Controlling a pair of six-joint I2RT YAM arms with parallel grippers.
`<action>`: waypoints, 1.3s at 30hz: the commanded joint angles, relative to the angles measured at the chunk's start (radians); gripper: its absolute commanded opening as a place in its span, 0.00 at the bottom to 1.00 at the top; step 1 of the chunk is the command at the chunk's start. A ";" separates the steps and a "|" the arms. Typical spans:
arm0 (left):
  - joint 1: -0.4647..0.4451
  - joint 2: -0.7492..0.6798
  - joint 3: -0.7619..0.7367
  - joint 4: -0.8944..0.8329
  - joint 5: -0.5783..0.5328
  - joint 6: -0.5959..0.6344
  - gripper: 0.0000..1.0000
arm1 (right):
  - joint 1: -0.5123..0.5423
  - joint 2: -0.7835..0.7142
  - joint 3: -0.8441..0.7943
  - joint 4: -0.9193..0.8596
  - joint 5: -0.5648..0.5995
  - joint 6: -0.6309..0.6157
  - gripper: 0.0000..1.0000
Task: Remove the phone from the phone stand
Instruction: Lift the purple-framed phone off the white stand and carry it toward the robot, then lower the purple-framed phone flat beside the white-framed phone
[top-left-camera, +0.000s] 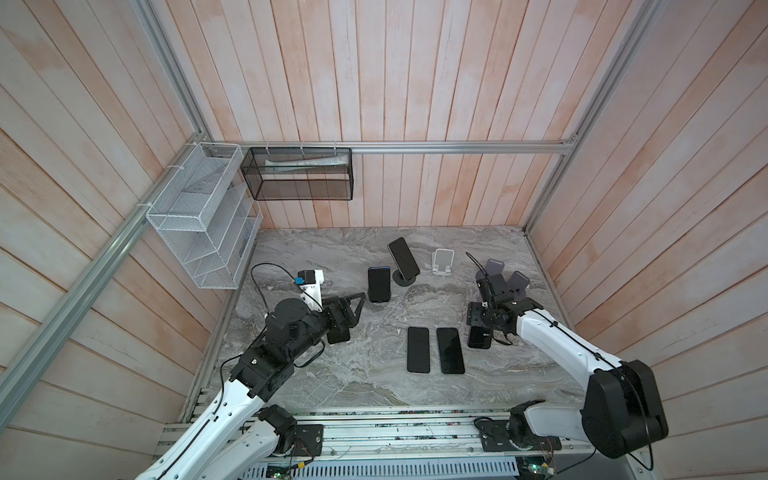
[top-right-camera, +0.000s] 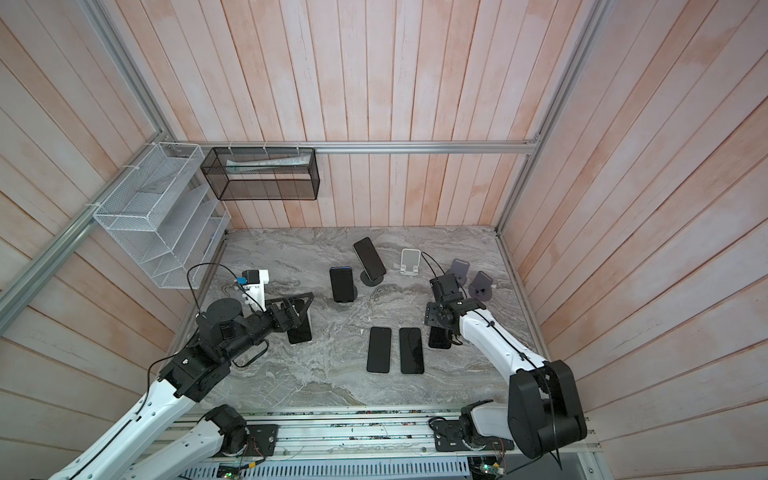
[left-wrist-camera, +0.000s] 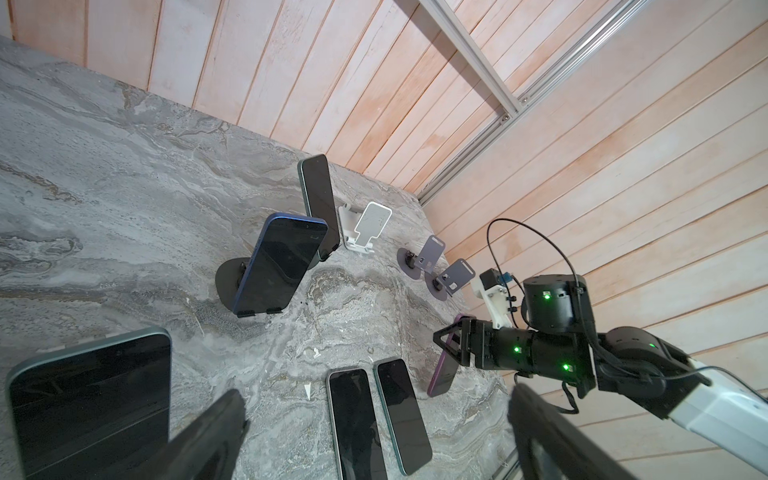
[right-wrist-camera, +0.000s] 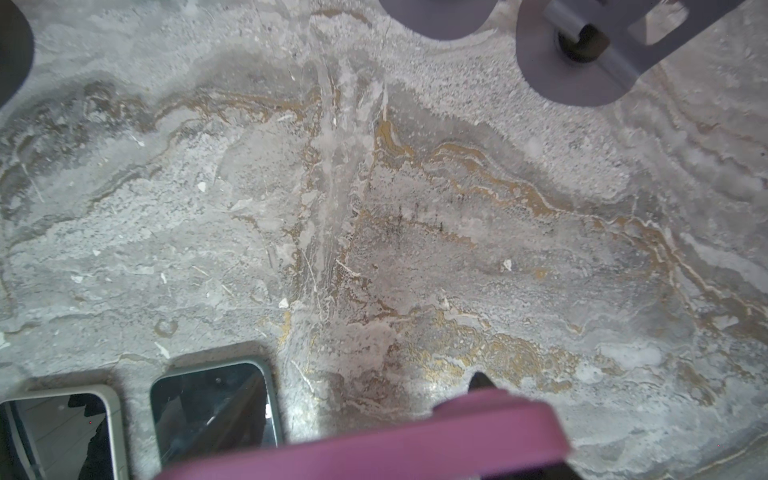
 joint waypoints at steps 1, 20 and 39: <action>0.003 0.009 -0.003 0.037 0.016 -0.015 1.00 | -0.016 0.047 -0.004 -0.031 -0.033 -0.033 0.61; 0.002 0.089 -0.050 0.120 0.102 -0.091 1.00 | -0.041 0.246 -0.044 -0.009 -0.094 -0.015 0.67; 0.002 0.181 0.037 0.100 0.110 -0.067 1.00 | -0.028 0.281 -0.051 -0.007 -0.099 -0.005 0.75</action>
